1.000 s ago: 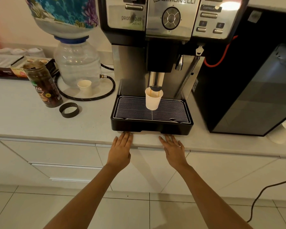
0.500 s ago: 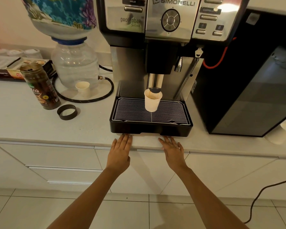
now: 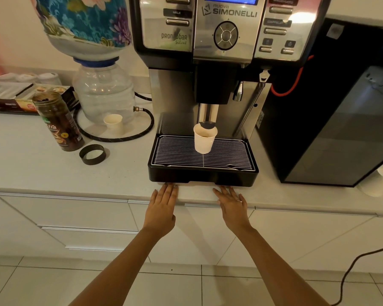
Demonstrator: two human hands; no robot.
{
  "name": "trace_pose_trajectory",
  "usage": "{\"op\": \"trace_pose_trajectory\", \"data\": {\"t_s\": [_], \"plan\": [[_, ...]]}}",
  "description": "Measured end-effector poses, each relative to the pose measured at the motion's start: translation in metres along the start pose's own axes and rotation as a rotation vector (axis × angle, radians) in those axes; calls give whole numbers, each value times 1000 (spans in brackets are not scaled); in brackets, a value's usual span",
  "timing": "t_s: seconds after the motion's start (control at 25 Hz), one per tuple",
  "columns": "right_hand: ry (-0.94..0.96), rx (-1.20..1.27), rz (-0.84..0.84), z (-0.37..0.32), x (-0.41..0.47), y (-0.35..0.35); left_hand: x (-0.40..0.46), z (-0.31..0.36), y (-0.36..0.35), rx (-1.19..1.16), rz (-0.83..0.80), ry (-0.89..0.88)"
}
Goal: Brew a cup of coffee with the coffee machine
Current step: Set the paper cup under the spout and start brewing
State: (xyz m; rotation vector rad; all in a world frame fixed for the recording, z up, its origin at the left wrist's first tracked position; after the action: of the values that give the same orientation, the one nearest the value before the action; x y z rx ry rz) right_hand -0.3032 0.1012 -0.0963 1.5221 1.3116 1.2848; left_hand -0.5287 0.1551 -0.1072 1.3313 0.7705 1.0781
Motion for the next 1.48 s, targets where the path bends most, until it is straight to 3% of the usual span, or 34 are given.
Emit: {"op": "trace_pose_trajectory", "data": {"t_s": [0.48, 0.84, 1.28, 1.48], "plan": [[8, -21, -8, -3, 2, 9, 2, 0, -2, 28, -24, -5], [34, -105, -160, -3, 2, 17, 2, 2, 3, 4, -15, 18], [75, -204, -183, 0, 10, 26, 1, 4, 6, -28, 39, 21], [86, -290, -307, -13, 16, 36, 2, -5, 11, -75, 42, -31]]}}
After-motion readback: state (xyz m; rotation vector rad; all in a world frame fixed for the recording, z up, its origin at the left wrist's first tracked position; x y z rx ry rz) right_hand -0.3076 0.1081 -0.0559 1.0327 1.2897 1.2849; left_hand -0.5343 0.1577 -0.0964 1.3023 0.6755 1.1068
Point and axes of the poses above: each hand's wrist, its own x-axis towards the middle knuckle, its own y-axis out of the back of the hand, z = x × y, the point moved 3 cm from there along x, towards the middle knuckle, and after that the axes turned 10 degrees about y, right-handed, at the moved point
